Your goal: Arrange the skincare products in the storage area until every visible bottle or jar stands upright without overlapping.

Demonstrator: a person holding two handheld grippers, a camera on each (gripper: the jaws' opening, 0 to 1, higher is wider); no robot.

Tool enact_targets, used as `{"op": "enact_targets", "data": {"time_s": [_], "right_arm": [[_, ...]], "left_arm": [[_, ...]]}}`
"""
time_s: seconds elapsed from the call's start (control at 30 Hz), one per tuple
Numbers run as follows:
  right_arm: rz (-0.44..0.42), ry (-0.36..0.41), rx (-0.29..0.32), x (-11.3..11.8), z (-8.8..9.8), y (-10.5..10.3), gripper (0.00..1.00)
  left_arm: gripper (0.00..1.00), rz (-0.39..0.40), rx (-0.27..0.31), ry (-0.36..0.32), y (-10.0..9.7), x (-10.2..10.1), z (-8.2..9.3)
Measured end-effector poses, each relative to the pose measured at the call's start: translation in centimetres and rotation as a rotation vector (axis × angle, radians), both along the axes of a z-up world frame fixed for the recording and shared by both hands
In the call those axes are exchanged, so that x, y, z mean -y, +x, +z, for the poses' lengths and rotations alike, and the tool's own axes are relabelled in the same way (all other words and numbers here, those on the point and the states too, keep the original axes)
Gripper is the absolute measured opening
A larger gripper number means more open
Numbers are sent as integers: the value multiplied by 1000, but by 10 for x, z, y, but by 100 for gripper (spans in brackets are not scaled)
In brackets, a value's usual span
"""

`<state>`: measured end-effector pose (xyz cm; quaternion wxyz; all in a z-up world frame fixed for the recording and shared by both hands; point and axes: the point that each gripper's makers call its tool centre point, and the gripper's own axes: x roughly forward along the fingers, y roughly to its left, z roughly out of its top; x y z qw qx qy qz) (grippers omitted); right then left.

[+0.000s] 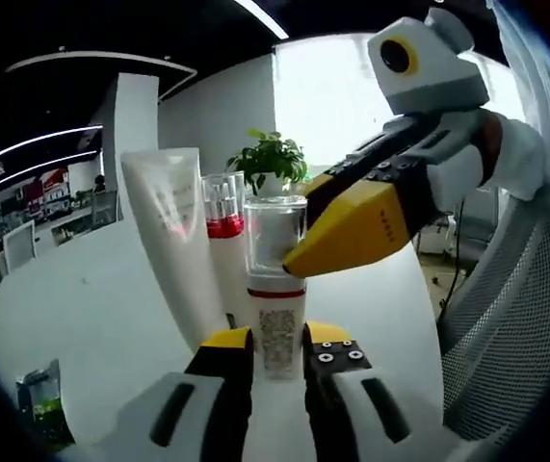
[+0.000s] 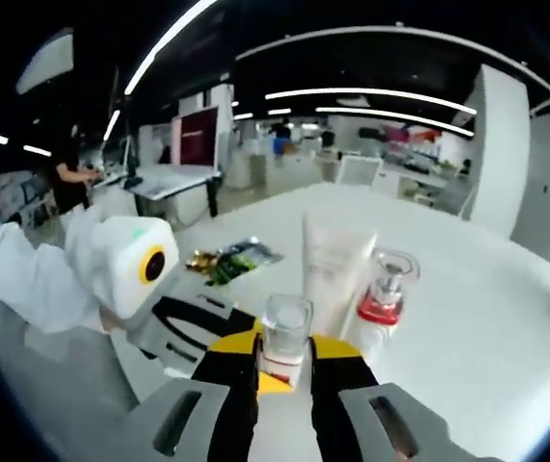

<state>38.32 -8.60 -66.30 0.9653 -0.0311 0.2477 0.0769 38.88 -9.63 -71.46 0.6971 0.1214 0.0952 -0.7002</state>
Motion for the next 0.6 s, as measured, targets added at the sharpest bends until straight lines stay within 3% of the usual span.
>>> {"op": "enact_targets", "data": {"time_s": [0.6], "right_arm": [[6,-30,6,-1,-1,3,12]], "left_arm": [[16,-35,3,14,-5,-2,-14]]}}
